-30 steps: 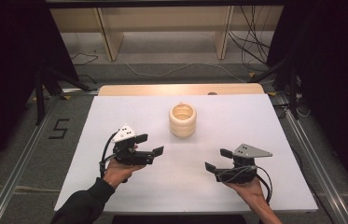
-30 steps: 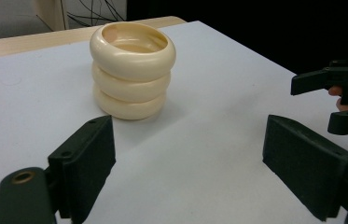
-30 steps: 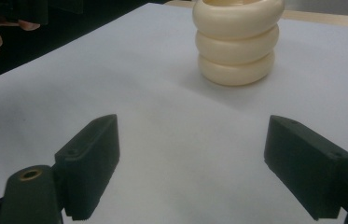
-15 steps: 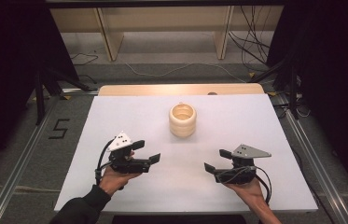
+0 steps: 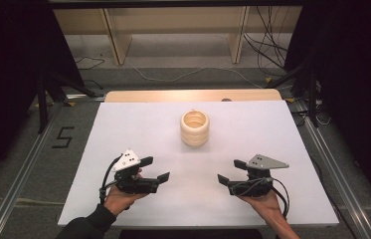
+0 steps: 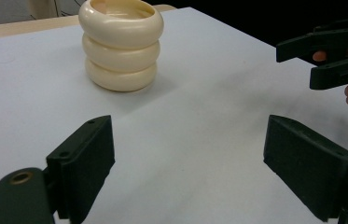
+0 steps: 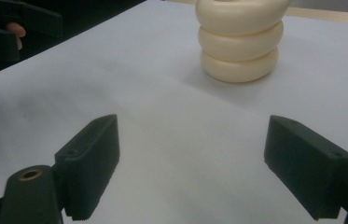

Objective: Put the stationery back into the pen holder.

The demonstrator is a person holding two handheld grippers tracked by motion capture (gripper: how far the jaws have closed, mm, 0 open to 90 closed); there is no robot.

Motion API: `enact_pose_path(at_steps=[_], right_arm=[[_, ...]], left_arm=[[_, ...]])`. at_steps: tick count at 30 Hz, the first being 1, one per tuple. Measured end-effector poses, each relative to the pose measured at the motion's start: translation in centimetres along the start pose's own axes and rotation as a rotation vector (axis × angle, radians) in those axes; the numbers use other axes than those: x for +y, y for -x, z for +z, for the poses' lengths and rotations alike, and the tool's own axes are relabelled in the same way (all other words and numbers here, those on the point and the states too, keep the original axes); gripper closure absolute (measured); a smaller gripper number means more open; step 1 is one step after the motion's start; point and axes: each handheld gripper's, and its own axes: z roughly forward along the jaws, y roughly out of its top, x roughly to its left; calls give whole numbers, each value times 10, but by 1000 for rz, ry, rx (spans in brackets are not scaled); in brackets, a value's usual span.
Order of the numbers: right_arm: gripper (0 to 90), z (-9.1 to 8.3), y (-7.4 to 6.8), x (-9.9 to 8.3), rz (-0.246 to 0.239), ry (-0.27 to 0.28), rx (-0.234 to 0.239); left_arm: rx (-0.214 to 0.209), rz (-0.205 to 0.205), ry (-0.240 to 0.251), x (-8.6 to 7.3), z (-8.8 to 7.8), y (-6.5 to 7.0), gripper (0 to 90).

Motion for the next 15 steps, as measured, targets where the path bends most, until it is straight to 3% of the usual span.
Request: enact_pose_path(at_steps=[15], right_arm=[[188, 0, 0, 0, 0, 1, 0]], left_arm=[[15, -4, 11, 1, -1, -2, 154]])
